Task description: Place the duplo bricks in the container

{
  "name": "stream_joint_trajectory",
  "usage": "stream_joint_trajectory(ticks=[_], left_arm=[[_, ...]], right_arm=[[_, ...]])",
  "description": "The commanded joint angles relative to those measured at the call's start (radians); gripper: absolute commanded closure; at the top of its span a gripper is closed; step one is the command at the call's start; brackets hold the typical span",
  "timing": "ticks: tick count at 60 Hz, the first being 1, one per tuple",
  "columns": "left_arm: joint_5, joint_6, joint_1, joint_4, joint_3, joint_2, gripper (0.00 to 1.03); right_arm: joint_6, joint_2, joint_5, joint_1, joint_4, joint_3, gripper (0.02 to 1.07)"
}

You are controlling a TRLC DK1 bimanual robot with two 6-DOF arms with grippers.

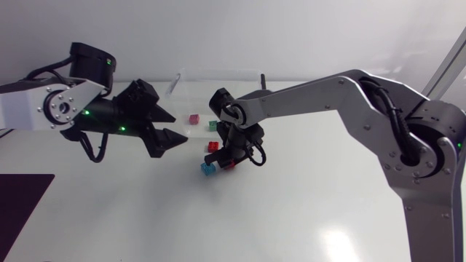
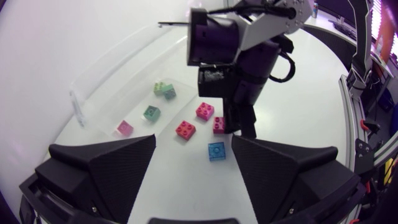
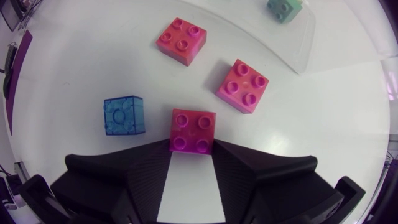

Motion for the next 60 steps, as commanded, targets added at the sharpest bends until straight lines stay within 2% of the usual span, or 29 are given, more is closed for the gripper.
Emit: stream_joint_trajectory(ticks=[1,8,16,37,53,60], left_arm=[[0.007,0.029,-0.028,-0.032,0.009,0.063,0.19],[-0.005,0.029,-0.074,-0.036,0.014,0.126,0.19],[-0.056,0.026,-0.125,-0.036,0.042,0.215,0.19],[-0.117,0.026,-0.149,-0.035,0.144,0.427,0.19],[-0.139,0.024,-0.169,-0.039,0.195,0.516,0.20],[-0.140,0.022,-0.171,-0.058,0.229,0.560,0.28]], right_arm=[[0.028,0.025,-0.001,-0.013,-0.014,0.011,0.82],[0.021,-0.011,-0.003,-0.016,-0.012,-0.014,0.83],[0.011,-0.102,-0.003,-0.022,-0.012,-0.068,0.84],[-0.012,-0.412,-0.003,-0.023,-0.043,-0.178,0.84],[-0.023,-0.518,0.005,-0.069,-0.043,-0.112,0.84],[-0.022,-0.518,0.006,-0.092,-0.034,-0.054,0.84]])
